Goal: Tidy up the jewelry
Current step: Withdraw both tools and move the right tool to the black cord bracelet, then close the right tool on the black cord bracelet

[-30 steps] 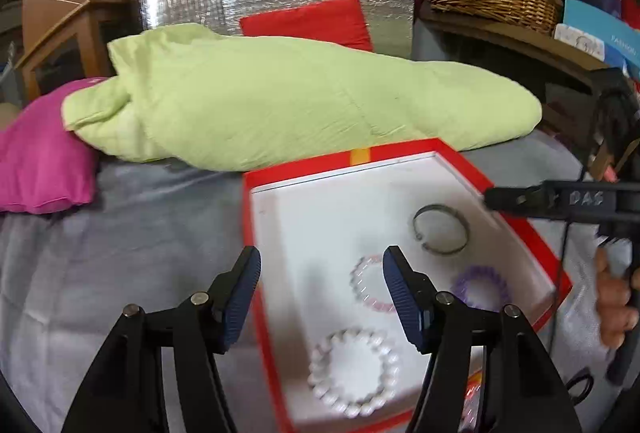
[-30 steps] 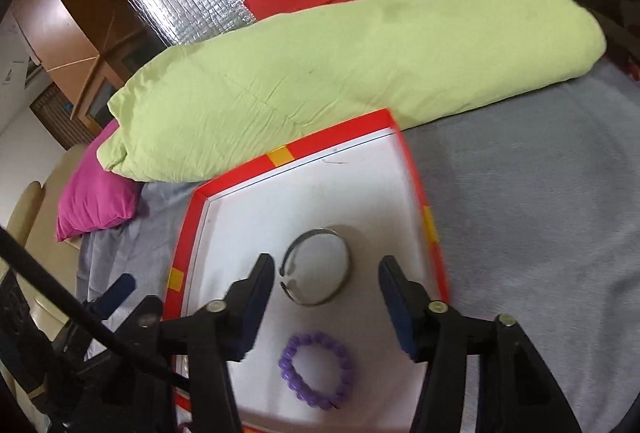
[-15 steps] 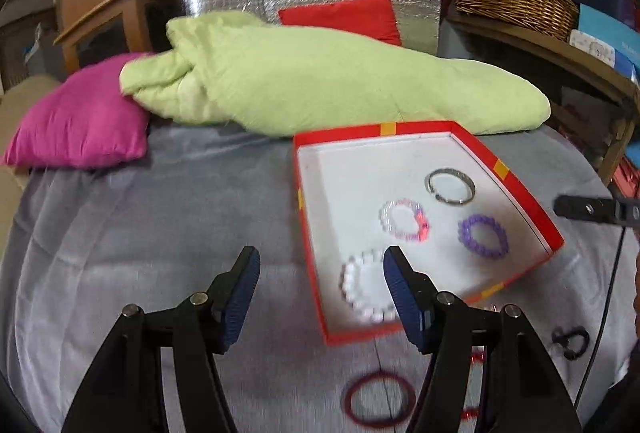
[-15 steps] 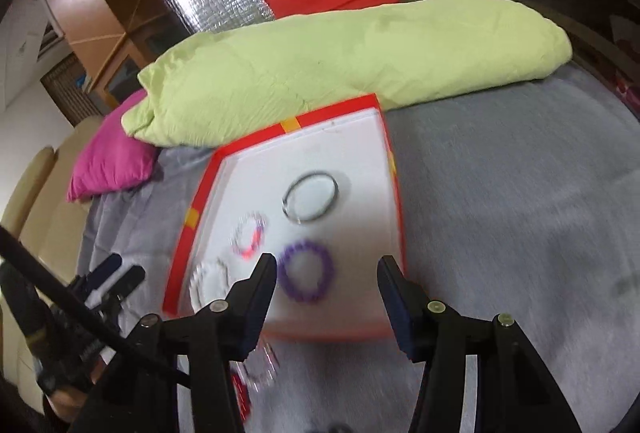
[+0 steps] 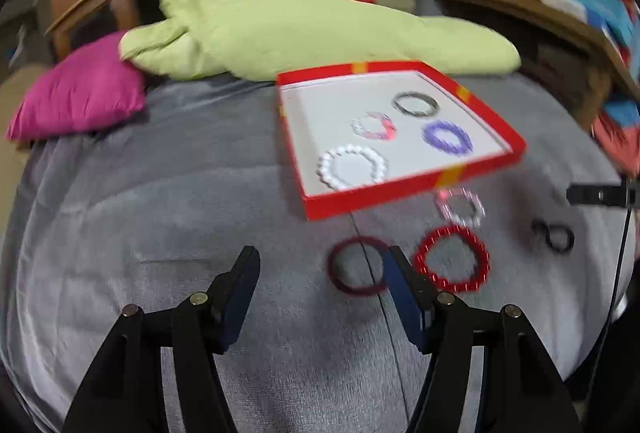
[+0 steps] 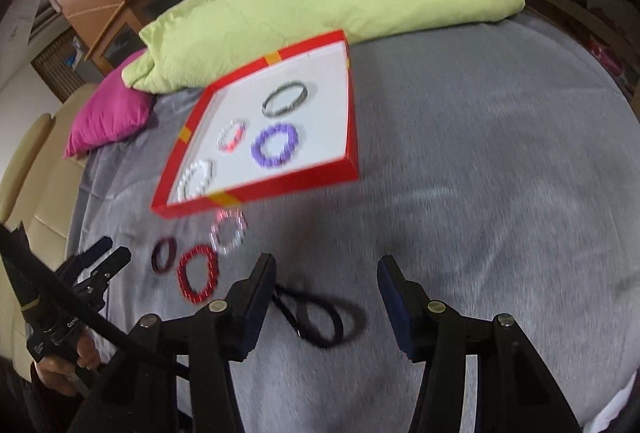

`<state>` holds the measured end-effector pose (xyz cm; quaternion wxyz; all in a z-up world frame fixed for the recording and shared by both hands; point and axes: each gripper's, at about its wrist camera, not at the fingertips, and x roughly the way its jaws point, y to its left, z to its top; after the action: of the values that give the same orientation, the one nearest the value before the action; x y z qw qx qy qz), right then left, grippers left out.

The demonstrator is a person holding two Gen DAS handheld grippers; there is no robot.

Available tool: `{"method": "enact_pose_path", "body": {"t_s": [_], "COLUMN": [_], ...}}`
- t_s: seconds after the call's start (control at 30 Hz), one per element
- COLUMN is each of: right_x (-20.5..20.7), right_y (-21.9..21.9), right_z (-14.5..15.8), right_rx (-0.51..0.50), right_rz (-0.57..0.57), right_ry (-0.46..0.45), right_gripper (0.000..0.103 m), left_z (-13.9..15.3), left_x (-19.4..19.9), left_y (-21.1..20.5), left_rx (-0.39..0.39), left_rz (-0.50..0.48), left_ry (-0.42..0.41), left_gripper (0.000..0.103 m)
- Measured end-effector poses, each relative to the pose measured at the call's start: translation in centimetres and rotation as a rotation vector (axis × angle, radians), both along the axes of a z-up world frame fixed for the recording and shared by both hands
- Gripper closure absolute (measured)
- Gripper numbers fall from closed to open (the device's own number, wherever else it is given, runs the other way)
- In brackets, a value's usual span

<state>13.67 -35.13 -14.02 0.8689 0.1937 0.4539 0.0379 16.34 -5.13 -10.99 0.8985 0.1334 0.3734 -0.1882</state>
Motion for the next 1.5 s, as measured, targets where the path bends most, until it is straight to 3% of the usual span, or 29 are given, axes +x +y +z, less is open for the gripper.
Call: {"method": "enact_pose_path", "body": {"t_s": [0.1, 0.23, 0.5, 0.53, 0.57, 0.63, 0.83, 0.93, 1.03, 1.23, 1.4, 1.43, 1.5], "right_x": [0.1, 0.7, 1.1, 1.0, 1.0, 1.0, 1.2, 1.6, 1.5, 1.1, 1.2, 1.3, 1.2], "right_y": [1.1, 2.7, 4.9, 5.0, 5.1, 4.9, 2.3, 1.2, 0.7, 0.5, 0.7, 0.8, 0.7], "right_z": [-0.5, -1.1, -2.1, -2.1, -2.1, -2.1, -1.9, -2.2, -2.2, -2.2, -2.3, -2.3, -2.3], "right_rx": [-0.01, -0.038, -0.189, -0.215, -0.243, -0.291, -0.233, -0.159, -0.122, -0.113, -0.111, -0.111, -0.11], "right_rz": [0.057, 0.135, 0.198, 0.197, 0.193, 0.177, 0.079, 0.047, 0.035, 0.028, 0.03, 0.031, 0.03], "right_ry": [0.017, 0.038, 0.061, 0.057, 0.056, 0.058, 0.068, 0.095, 0.103, 0.109, 0.11, 0.11, 0.111], "right_gripper": [0.044, 0.039, 0.04, 0.049, 0.064, 0.079, 0.083, 0.082, 0.082, 0.082, 0.082, 0.082, 0.082], "left_z": [-0.3, 0.0, -0.2, -0.2, -0.2, -0.2, -1.0, -1.4, -1.8, -2.7, -3.5, -3.5, -3.8], "left_x": [0.1, 0.7, 0.7, 0.4, 0.2, -0.4, -1.0, -0.9, -0.8, -0.2, 0.2, 0.1, -0.1], "left_y": [-0.4, -0.1, -1.5, -1.9, -2.4, -3.4, -5.5, -6.4, -7.1, -7.9, -7.8, -7.8, -7.8], "left_rx": [0.025, -0.026, -0.028, -0.025, -0.022, -0.018, -0.043, -0.042, -0.043, -0.031, -0.069, -0.075, -0.076], "left_rz": [-0.019, -0.021, -0.075, -0.092, -0.116, -0.168, -0.27, -0.283, -0.294, -0.307, -0.313, -0.318, -0.331], "left_ry": [-0.006, 0.015, 0.02, 0.016, 0.011, 0.01, 0.081, 0.11, 0.118, 0.146, 0.195, 0.199, 0.211], "left_gripper": [0.038, 0.038, 0.038, 0.038, 0.038, 0.038, 0.038, 0.03, 0.029, 0.029, 0.029, 0.031, 0.046]}}
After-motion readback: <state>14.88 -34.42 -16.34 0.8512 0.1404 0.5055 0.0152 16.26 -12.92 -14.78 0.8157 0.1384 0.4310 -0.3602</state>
